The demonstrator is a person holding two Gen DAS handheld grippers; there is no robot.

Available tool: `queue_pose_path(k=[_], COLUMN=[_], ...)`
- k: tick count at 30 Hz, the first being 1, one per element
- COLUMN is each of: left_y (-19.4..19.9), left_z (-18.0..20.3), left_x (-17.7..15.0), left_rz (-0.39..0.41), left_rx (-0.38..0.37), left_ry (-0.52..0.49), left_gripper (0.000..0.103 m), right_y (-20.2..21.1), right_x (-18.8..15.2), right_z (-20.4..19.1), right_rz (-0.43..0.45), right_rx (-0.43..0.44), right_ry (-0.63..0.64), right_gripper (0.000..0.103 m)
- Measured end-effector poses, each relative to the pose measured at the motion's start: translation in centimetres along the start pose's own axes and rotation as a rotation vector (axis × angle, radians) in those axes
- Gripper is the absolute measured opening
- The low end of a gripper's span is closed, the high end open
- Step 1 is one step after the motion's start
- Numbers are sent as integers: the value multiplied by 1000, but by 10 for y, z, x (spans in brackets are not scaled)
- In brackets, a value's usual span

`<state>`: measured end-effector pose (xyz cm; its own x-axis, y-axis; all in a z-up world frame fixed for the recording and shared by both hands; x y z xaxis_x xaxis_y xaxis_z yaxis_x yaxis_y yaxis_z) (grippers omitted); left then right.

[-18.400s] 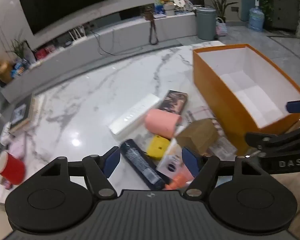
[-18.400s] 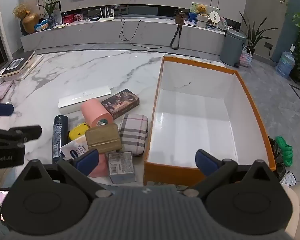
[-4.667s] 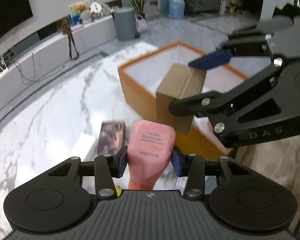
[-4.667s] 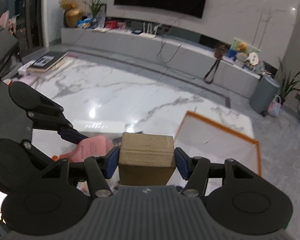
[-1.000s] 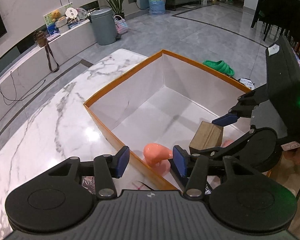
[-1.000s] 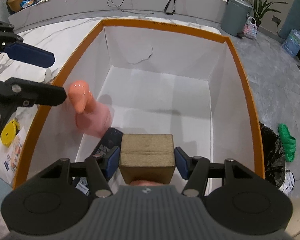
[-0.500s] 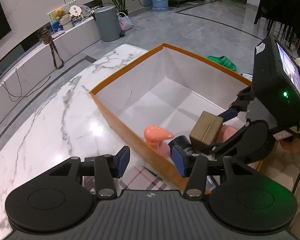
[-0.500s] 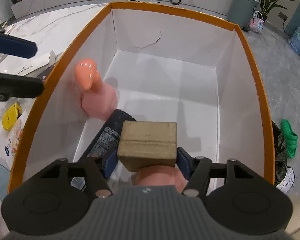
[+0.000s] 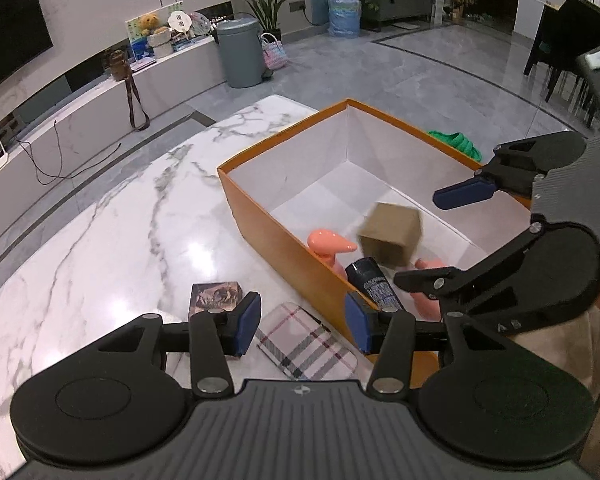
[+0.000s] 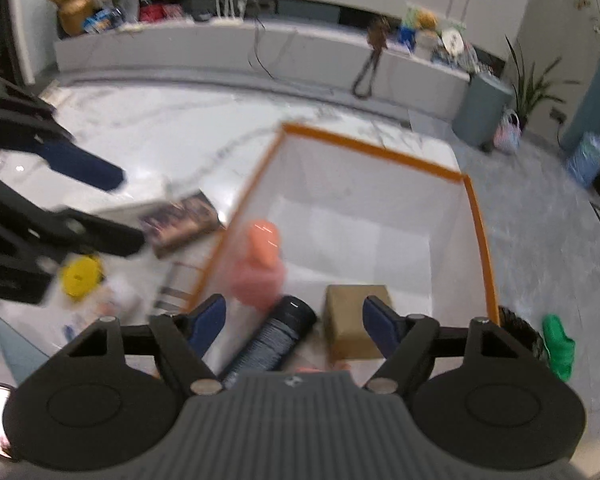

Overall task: Organize rigid objects
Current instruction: 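Move both tools back toward the remaining items on the table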

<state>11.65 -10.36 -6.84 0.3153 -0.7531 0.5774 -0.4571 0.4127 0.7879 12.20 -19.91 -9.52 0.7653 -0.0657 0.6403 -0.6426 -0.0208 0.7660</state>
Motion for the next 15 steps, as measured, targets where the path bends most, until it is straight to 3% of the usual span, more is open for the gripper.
queue_pose_path(k=[3,5,11,15], left_y=[9,14,24,19], left_z=[3,4,-3,-2], left_x=[-11,-19,-41,-61], left_rz=[1,-6,-24,-76], left_rx=[2,8,31,28], left_ry=[-3,-4,17,8], left_gripper=[56,54,54,54], right_y=[14,18,24,17], right_x=[0,-6,-25,-35], right_z=[-20,-33,-73,-96], right_rz=[26,34,3,-51], right_rx=[41,51,105,125], right_ry=[-3,14,128,249], right_gripper=[71,63,63,62])
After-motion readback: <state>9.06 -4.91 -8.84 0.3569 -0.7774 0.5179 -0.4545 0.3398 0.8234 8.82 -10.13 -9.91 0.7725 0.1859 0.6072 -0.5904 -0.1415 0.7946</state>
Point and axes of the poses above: each gripper's, at about its wrist camera, not at the fingertips, and y roughly against the way its jaws point, z to its right, x to its top, the point moved 9 cm from there along -y, roughly the way its jaws point, and after that the axes turned 12 degrees about -y, right-handed, at the moved point
